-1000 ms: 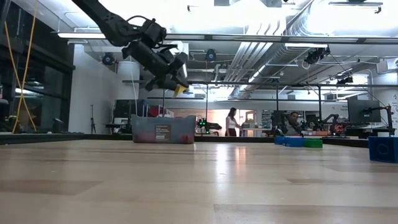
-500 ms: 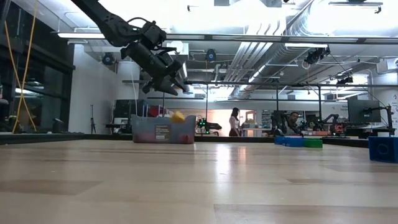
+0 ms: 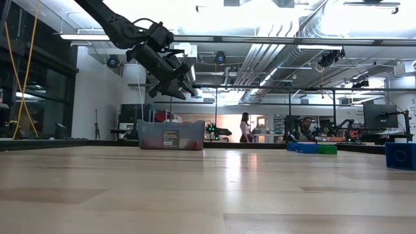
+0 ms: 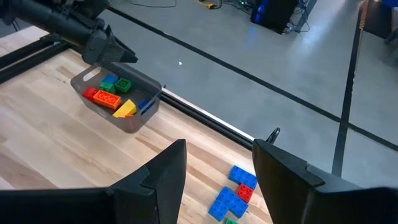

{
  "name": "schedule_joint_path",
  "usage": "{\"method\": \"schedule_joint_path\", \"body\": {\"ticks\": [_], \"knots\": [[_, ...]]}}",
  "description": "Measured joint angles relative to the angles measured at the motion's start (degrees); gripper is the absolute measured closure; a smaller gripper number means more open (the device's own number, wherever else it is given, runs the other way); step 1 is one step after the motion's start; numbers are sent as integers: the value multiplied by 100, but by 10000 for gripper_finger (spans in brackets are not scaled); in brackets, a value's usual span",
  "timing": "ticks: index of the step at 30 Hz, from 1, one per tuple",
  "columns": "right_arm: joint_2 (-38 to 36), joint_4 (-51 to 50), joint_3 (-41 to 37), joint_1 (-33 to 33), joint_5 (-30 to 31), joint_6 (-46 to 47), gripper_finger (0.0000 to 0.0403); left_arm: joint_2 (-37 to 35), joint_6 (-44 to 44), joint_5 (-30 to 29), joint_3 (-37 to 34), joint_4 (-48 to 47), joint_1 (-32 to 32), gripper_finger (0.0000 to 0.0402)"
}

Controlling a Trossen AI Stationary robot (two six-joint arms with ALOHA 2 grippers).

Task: Sort blocks by size
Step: Put the blue game piece into the black bin

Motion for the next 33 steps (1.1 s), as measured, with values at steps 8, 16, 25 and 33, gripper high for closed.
{"method": "schedule_joint_path", "body": {"ticks": [8, 16, 25, 33], "knots": [[-54, 0, 0, 0, 44, -10, 222, 0, 0, 0, 0, 0, 0, 231], [-56, 0, 0, 0, 46, -23, 222, -1, 0, -1, 0, 0, 2, 231], [-56, 0, 0, 0, 45, 9, 222, 0, 0, -2, 0, 0, 2, 231], [-39, 32, -1002, -1239, -1653, 249, 222, 0, 0, 5, 0, 0, 1, 231]]}}
